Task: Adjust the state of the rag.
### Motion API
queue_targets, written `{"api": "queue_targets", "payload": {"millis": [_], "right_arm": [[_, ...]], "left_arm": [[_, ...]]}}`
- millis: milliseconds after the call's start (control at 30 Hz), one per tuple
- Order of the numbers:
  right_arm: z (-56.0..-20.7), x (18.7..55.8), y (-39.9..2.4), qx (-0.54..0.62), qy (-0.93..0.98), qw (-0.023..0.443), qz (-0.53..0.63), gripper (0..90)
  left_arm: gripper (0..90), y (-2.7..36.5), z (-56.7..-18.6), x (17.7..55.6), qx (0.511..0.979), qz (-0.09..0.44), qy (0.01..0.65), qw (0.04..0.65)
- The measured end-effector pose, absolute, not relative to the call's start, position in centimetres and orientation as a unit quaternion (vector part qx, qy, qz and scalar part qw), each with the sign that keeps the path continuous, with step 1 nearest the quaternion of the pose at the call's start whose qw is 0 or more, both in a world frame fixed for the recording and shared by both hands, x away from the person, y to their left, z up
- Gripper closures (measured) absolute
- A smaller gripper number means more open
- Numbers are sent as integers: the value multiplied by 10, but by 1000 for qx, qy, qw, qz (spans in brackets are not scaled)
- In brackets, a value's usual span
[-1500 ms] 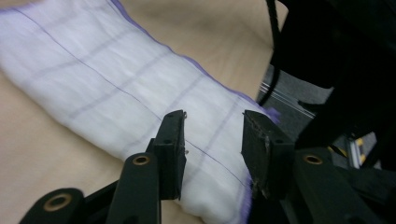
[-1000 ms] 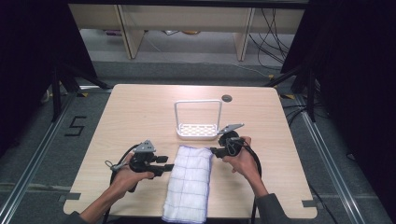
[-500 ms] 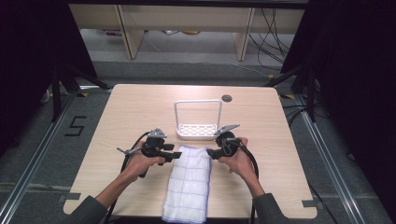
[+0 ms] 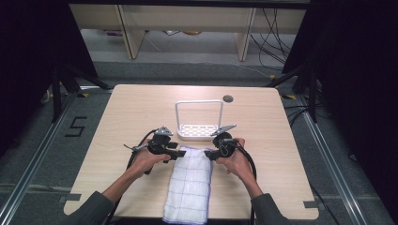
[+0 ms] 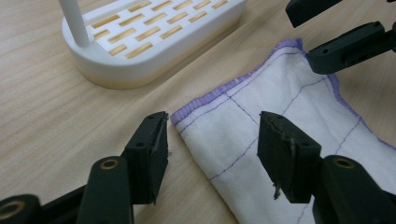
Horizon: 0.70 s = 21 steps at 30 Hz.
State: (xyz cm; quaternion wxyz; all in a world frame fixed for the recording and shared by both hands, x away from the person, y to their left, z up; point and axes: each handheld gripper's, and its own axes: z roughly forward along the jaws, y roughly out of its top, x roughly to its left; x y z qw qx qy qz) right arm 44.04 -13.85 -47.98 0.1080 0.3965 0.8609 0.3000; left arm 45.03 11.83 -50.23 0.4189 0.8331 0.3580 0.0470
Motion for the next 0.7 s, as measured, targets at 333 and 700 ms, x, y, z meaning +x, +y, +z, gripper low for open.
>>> {"api": "queue_targets", "payload": {"millis": [333, 700], "right_arm": [[-485, 444, -137, 407, 864, 107, 277, 423], [-496, 449, -134, 381, 877, 113, 271, 464]], "left_arm": [[449, 112, -508, 454, 850, 59, 337, 401], [629, 105, -512, 456, 863, 70, 312, 390]]}}
